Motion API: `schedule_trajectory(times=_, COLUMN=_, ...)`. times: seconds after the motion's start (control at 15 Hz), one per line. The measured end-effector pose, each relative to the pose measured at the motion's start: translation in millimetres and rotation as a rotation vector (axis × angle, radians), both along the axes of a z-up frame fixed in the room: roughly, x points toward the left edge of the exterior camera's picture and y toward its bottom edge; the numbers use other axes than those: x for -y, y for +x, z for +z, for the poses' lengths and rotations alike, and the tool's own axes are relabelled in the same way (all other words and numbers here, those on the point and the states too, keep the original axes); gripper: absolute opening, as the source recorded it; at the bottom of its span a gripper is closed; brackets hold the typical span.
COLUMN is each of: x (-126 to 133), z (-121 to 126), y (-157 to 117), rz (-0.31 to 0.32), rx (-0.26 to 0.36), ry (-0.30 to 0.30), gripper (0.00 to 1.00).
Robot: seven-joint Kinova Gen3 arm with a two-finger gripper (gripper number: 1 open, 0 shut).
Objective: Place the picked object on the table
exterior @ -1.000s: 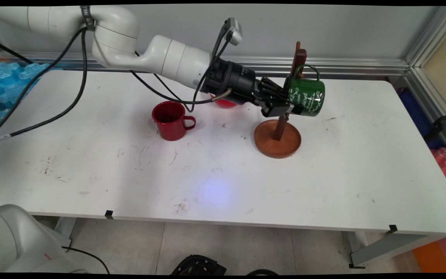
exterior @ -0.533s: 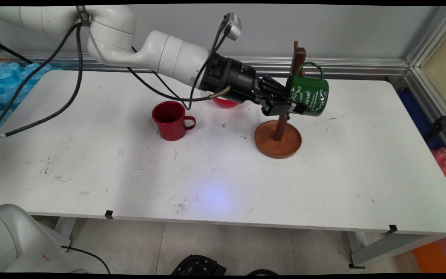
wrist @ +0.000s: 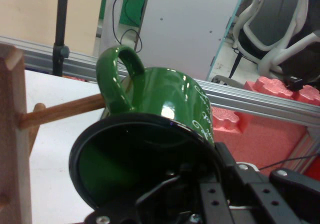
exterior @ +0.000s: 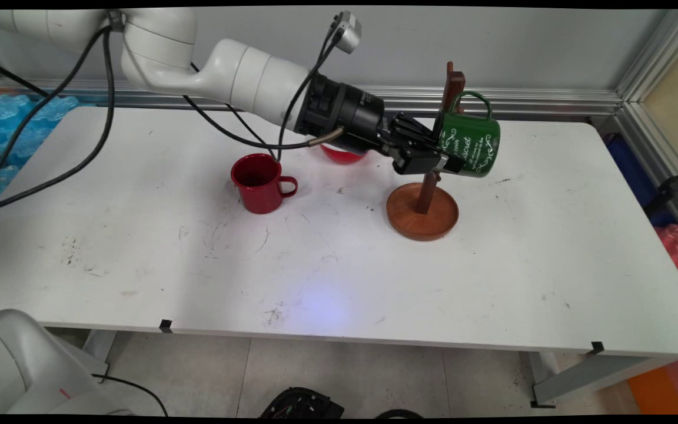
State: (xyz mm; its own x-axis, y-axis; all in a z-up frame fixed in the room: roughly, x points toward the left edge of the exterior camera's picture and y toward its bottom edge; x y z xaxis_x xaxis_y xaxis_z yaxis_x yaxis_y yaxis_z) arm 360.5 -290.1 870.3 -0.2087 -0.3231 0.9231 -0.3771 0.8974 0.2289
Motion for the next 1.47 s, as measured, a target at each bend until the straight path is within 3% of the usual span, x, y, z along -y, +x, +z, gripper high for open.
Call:
schedule_trajectory(times=0.67, x=-15, z=10, y=18, rz=-0.031, rx=0.017, ry=0.044, gripper=0.00)
schedule_trajectory(times=1.47, x=-36, z=12, y=62, rz=-0.089, rx=0.096, ry=0.109, gripper=0.00)
